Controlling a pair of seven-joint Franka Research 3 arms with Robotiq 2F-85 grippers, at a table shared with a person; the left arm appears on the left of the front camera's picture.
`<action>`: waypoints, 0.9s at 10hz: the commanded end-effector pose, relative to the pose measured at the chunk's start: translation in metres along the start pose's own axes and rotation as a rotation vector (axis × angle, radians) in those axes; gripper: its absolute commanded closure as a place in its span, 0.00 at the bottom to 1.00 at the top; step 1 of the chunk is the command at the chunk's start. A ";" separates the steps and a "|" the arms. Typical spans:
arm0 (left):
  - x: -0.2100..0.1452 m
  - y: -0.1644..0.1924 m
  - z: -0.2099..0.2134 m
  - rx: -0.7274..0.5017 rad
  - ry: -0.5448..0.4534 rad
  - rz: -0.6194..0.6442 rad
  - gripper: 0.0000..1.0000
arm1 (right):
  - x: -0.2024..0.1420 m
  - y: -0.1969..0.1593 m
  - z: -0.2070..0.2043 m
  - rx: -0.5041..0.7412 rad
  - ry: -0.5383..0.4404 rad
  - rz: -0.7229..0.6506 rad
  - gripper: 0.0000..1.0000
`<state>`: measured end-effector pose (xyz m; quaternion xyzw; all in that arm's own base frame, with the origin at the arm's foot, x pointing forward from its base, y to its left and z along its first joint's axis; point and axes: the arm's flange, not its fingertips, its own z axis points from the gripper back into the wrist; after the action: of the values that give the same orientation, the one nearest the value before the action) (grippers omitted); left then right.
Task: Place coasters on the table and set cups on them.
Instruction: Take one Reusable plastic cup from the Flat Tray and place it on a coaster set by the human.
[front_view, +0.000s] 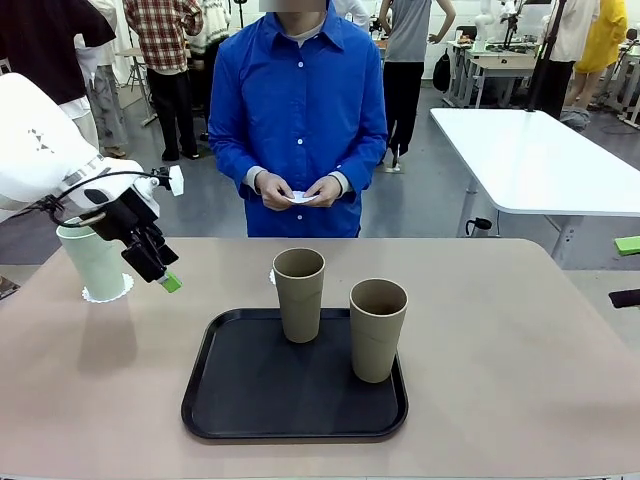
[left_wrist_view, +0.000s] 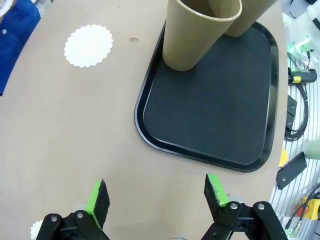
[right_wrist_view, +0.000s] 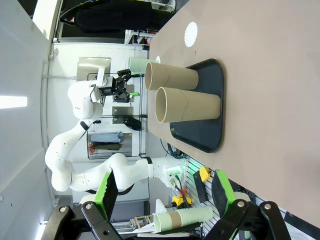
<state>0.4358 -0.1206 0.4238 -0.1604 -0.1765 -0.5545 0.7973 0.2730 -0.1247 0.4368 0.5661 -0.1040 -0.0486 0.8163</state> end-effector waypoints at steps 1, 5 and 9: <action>0.000 -0.001 0.009 -0.003 -0.002 0.001 0.00 | 0.002 0.000 0.000 0.022 -0.008 0.015 0.00; 0.010 -0.002 0.000 0.010 -0.187 -0.096 0.00 | 0.002 0.000 0.000 0.022 -0.008 0.015 0.00; 0.012 -0.020 -0.033 -0.009 -0.596 -0.188 0.00 | 0.002 0.000 0.000 0.022 -0.008 0.015 0.00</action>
<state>0.4265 -0.1600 0.4341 -0.2402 -0.3884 -0.5464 0.7021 0.2730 -0.1247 0.4368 0.5661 -0.1040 -0.0486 0.8163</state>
